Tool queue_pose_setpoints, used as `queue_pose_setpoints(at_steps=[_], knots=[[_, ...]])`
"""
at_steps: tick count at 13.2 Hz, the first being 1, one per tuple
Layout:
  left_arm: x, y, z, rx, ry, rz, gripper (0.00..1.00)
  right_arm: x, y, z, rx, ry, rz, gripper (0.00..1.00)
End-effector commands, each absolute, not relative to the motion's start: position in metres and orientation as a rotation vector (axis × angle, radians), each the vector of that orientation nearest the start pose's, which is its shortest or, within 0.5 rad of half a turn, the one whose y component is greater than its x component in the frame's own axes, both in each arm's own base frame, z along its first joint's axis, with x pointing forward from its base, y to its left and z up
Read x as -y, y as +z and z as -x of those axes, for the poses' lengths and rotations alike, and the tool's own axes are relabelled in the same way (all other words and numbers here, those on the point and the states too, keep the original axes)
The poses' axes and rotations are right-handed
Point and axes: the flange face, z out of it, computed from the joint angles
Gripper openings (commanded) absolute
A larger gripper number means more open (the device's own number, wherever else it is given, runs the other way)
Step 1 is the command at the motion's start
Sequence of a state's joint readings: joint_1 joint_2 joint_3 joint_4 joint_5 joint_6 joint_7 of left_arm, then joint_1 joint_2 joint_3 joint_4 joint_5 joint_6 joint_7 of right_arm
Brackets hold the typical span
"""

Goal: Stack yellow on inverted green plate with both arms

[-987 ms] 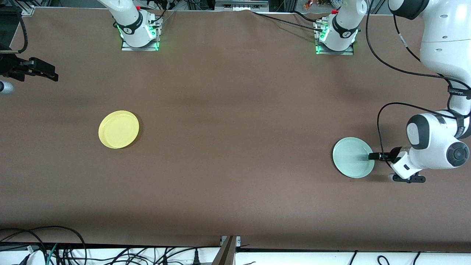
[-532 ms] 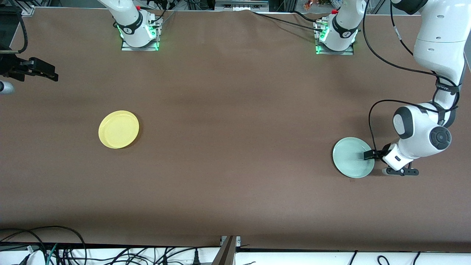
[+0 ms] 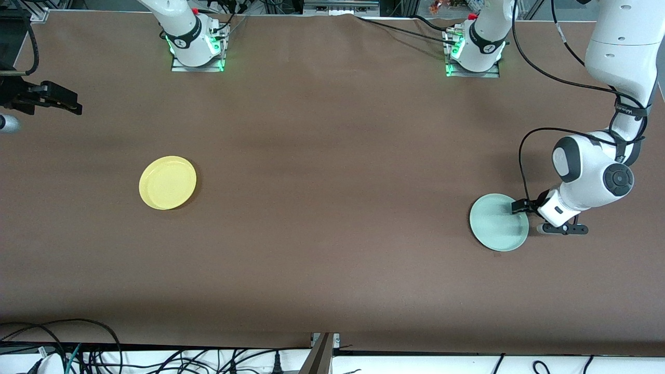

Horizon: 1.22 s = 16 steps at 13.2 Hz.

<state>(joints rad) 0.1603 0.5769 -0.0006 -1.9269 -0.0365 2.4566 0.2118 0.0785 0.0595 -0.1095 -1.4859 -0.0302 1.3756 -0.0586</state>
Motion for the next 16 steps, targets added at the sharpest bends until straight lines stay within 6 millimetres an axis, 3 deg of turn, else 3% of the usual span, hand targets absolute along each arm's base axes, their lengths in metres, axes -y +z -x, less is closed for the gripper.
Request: queue_pose_setpoints(at_steps=[1,6,8,13,16], knots=[[-0.098,0.188,-0.606,-0.097,0.053,3.152,0.57,0.023,0.618,-0.55,0.038,0.254,3.14,1.0],[-0.099,0.189,-0.607,-0.084,0.058,3.15,0.11,0.023,0.618,-0.55,0.041,0.254,3.14,1.0],[-0.098,0.19,-0.607,-0.084,0.059,3.15,0.03,0.023,0.618,-0.55,0.038,0.254,3.14,1.0],[-0.099,0.197,-0.609,-0.15,0.059,3.12,0.0,0.023,0.618,-0.55,0.038,0.254,3.14,1.0],[-0.085,0.25,-0.625,-0.227,0.088,3.083,0.0,0.022,0.618,-0.55,0.039,0.254,3.139,1.0]])
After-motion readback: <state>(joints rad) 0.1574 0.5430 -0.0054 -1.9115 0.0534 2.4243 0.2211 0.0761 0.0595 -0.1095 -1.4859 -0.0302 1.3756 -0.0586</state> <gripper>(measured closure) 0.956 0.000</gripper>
